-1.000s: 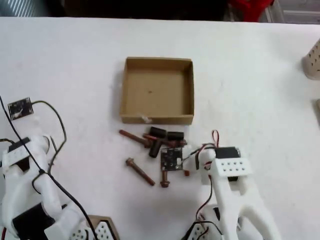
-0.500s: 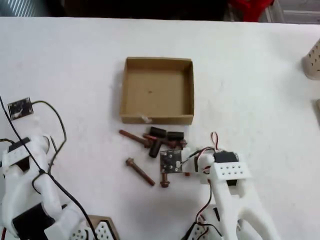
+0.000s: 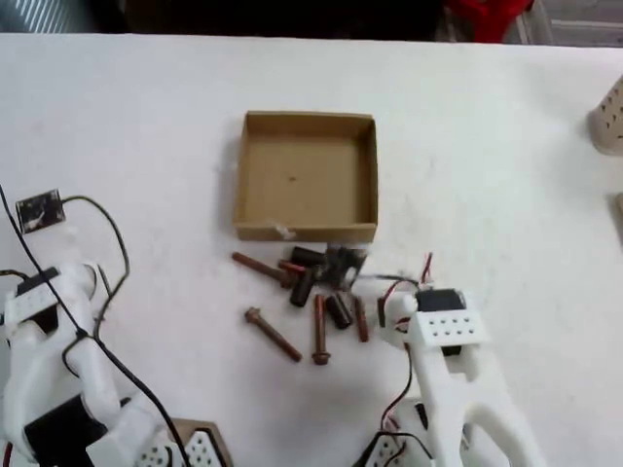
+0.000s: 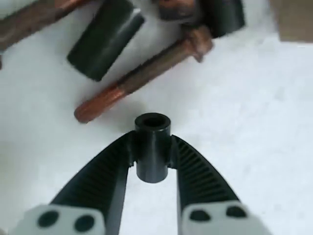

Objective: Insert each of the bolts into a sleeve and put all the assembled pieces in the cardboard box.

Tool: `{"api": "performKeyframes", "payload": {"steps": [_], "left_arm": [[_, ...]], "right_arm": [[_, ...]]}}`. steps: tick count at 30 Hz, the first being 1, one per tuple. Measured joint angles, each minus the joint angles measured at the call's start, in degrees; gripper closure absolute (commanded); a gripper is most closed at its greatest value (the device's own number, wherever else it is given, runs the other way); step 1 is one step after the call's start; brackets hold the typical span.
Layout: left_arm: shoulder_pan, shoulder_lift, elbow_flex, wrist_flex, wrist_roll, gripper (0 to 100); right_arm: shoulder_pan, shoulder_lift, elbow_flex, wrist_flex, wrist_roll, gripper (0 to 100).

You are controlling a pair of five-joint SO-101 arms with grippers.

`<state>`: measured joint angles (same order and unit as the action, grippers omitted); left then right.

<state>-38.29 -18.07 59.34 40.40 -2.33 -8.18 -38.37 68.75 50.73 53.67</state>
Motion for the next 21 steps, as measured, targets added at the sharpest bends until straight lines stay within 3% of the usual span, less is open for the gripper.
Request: {"api": "performKeyframes", "payload": {"steps": [5, 11, 15, 21], "left_arm": [[0.7, 0.0, 0.0, 0.0, 0.0, 98], [8.0, -0.26, -2.46, 7.21, 0.0, 98], [19.25, -4.75, -6.86, 15.82, 0.0, 98], [45.1, -11.6, -16.26, 24.62, 2.64, 98]], "right_arm": [[3.34, 0.0, -3.16, 1.76, -23.91, 98.1], [12.66, 0.0, -4.4, 1.67, -28.92, 98.1], [17.32, 0.0, -4.48, 1.67, -32.35, 98.1], [26.46, 0.0, -4.48, 1.67, -32.79, 98.1]]}}
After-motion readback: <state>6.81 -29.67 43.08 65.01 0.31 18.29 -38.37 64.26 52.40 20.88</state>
